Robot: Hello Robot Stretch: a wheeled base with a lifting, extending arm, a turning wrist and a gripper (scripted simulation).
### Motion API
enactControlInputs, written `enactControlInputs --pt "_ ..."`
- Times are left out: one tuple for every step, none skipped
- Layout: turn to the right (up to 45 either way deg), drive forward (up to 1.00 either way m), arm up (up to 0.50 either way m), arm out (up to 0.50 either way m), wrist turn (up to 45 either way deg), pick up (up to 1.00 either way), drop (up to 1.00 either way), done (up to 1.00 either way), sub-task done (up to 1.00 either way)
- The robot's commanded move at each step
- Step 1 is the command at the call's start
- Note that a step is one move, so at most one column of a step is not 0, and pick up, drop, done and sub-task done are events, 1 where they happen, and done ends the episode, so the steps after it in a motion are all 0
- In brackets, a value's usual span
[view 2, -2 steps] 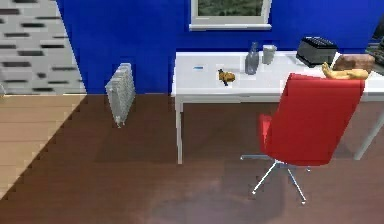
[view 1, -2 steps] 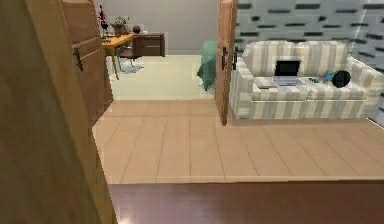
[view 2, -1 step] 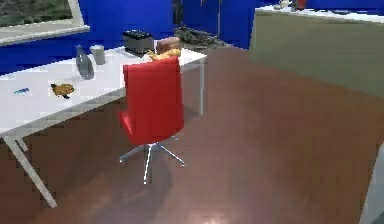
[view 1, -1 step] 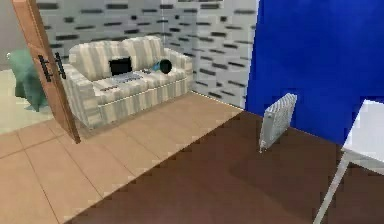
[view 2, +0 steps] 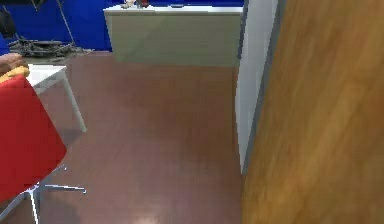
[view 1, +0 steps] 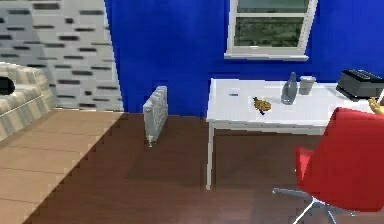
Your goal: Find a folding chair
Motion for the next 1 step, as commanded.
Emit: enactControlInputs --pt "0.0 0.3 0.0 0.0 0.0 0.0 0.0 0.0 0.0"
